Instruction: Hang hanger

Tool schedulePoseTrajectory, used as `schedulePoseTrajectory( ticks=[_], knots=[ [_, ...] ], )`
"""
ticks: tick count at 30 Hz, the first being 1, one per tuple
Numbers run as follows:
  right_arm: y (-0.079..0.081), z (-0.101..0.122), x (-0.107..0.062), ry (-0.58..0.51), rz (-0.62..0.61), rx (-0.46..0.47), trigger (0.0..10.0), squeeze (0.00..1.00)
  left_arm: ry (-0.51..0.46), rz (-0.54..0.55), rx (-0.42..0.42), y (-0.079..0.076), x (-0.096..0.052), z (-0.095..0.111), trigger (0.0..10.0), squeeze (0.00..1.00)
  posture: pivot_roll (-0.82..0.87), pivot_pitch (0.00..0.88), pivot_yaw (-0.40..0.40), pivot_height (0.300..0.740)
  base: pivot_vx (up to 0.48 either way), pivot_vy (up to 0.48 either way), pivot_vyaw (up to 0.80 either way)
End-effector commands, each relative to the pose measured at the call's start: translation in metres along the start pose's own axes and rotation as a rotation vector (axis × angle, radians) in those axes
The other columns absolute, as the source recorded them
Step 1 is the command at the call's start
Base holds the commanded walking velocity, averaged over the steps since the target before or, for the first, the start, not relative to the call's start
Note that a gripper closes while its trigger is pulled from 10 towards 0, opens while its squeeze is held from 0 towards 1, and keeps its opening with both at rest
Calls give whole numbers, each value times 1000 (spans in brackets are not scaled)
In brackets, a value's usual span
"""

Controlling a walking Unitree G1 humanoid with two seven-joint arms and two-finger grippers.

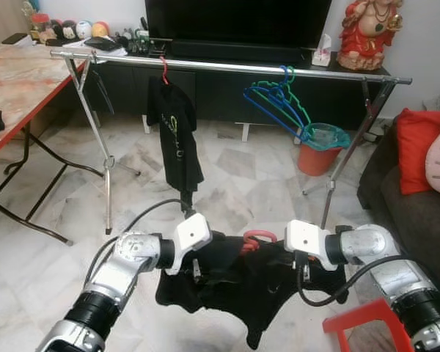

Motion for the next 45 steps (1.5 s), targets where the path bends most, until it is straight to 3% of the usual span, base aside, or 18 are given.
schedulePoseTrajectory(
  ticks=[1, 12, 13, 14, 16, 17, 45],
  knots=[
    [-2, 8, -5, -31, -6, -22, 0, 0, 0, -3, 27, 3, 2, 4, 10000, 0, -56, 0, -32, 740, 0, 0, 0],
    [1, 11, -2, -37, 8, -19, 0, 0, -36, -35, 9, -1, 7, 8, 10000, 0, -53, 0, -35, 740, 0, 0, 0],
    [2, 12, -2, -37, 8, -18, 0, 0, -37, -42, 7, -2, 7, 8, 7922, 0, -53, 0, -33, 740, 0, 0, 0],
    [2, 12, -1, -39, 7, -17, 0, 0, -40, -58, 0, -4, 7, 8, 4510, 0, -54, 0, -33, 740, 0, 0, 0],
    [2, 12, -1, -39, 7, -17, 0, 0, -43, -70, -7, -5, 8, 8, 4510, 0, -54, 0, -33, 740, 0, 0, 0],
    [2, 12, -1, -40, 6, -17, 0, 0, -43, -71, -8, -5, 8, 8, 0, 0, -54, 0, -32, 740, 0, 0, 0],
    [3, 23, -1, -69, 3, -29, 0, 0, -16, -27, -8, -3, 17, 4, 0, 0, -54, 0, -26, 740, 0, 0, 0]
  ],
)
Point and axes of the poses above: a point about 5 cm out from each wrist's last joint towards the gripper, its own x axis pointing out of the wrist towards the gripper, its own z axis along the axis of the wrist's last joint, y = z × x, the point moved 2 cm from there along x, pointing out of the wrist towards the gripper, and after that the axes turned 9 degrees about x, right-handed, at the moved point
